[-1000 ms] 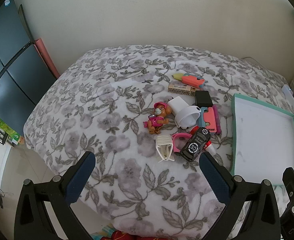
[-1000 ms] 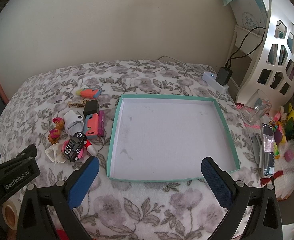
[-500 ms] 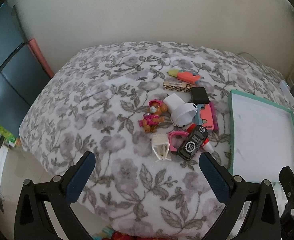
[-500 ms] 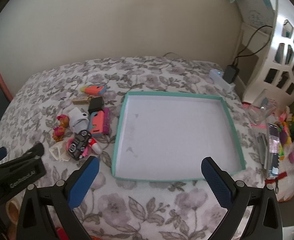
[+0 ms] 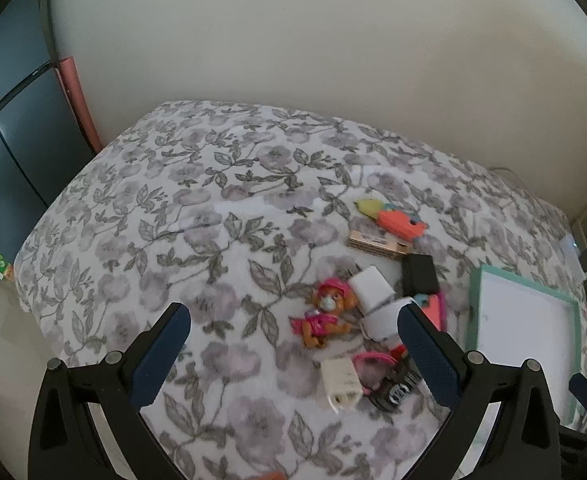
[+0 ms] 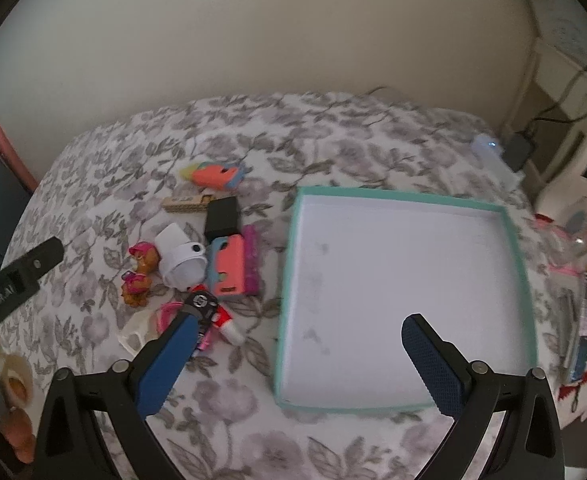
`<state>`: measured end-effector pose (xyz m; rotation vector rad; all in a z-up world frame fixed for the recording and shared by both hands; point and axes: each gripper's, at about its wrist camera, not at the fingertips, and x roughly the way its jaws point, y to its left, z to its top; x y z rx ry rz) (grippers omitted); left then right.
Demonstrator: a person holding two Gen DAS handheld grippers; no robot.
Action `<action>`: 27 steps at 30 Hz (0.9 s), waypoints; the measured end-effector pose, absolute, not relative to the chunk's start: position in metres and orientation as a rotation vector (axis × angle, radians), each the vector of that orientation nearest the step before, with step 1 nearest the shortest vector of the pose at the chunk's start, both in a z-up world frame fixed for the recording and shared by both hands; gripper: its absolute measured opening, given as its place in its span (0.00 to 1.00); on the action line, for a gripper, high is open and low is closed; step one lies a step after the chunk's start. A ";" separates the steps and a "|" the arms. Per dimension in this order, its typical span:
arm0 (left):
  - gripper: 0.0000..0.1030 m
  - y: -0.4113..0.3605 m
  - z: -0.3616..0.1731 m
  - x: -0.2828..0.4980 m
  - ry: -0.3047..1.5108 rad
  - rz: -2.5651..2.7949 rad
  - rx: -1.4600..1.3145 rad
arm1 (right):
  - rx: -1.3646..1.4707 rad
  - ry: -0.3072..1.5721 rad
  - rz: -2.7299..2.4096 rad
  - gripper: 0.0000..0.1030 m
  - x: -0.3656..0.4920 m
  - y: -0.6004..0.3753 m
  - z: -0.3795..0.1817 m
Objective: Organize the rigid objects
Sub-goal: 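Reach both tools toward the toy pile, right toward the black car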
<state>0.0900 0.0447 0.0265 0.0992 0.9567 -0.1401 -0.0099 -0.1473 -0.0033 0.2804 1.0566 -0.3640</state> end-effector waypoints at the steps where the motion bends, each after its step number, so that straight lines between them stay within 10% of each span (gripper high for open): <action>1: 1.00 0.044 0.021 0.093 0.974 -0.139 0.111 | 0.284 1.068 -0.353 1.00 -0.004 -0.145 -0.006; 27: 1.00 0.065 -0.054 0.104 1.211 -0.030 0.013 | 0.332 1.272 -0.170 0.76 0.049 -0.082 -0.093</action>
